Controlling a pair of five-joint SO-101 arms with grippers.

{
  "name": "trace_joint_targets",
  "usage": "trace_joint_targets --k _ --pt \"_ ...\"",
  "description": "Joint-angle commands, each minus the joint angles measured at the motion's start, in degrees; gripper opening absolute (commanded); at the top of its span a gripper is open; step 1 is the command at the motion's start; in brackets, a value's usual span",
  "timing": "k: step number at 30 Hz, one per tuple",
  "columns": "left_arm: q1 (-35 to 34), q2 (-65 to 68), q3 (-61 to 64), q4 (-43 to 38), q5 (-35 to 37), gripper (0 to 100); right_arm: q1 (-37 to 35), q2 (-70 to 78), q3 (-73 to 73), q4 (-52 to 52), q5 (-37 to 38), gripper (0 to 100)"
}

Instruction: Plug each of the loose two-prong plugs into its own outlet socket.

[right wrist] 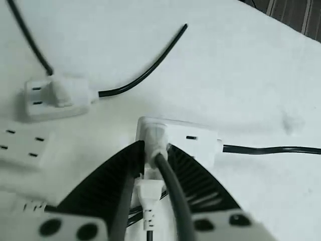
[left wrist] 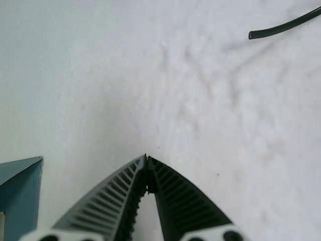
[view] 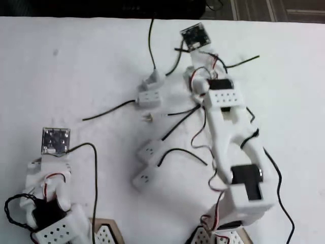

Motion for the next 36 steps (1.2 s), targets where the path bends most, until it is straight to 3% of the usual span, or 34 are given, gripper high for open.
trace_joint_targets --k 1,4,9,22,31,36 --pt "-0.1 -0.7 -0.2 0.3 0.3 2 2.6 4.1 -8.8 0.2 0.5 2.2" --pt "-0.1 -0.7 -0.2 0.3 0.3 2 2.5 9.3 -14.2 5.0 0.4 3.3" --pt "-0.1 -0.7 -0.2 0.3 0.3 2 2.2 14.5 -20.4 13.1 -2.6 19.7" --pt "-0.1 -0.7 -0.2 0.3 0.3 2 -2.6 11.9 -26.9 40.2 -4.0 20.4" --pt "-0.1 -0.7 -0.2 0.3 0.3 2 1.3 20.4 -27.3 36.6 -4.0 20.4" --pt "-0.1 -0.7 -0.2 0.3 0.3 2 2.7 24.1 -27.3 36.2 -4.0 13.7"
